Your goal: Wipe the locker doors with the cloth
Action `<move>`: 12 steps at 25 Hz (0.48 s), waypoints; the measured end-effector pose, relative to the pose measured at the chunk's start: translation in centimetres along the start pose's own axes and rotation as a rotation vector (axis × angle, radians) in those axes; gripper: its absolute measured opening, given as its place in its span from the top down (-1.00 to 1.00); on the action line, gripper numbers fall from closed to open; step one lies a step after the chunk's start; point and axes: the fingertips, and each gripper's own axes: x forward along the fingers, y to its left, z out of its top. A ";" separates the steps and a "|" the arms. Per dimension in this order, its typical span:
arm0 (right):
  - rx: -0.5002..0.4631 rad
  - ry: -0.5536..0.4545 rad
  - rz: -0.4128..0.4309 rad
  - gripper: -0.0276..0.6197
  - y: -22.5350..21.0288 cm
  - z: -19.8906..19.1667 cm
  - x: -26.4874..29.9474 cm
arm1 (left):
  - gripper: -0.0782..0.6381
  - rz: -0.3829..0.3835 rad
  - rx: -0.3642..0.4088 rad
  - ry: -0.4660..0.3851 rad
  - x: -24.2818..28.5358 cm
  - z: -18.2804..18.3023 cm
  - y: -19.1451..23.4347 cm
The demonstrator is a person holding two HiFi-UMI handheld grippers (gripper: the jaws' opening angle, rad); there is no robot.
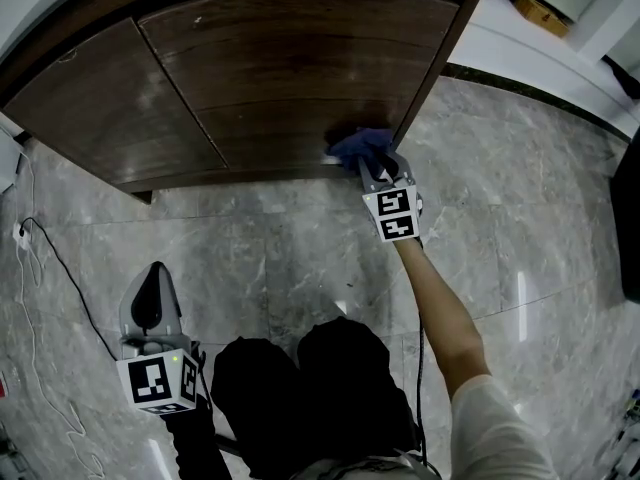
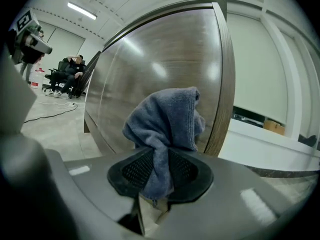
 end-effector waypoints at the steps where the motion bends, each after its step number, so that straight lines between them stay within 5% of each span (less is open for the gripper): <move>1: 0.000 0.014 0.009 0.64 0.4 -0.6 0.3 | 0.78 0.004 -0.002 0.002 0.0 0.0 0.1; 12: -0.015 0.125 0.041 0.64 2.7 -4.1 2.0 | 0.78 0.011 -0.009 0.011 -0.1 -0.8 0.5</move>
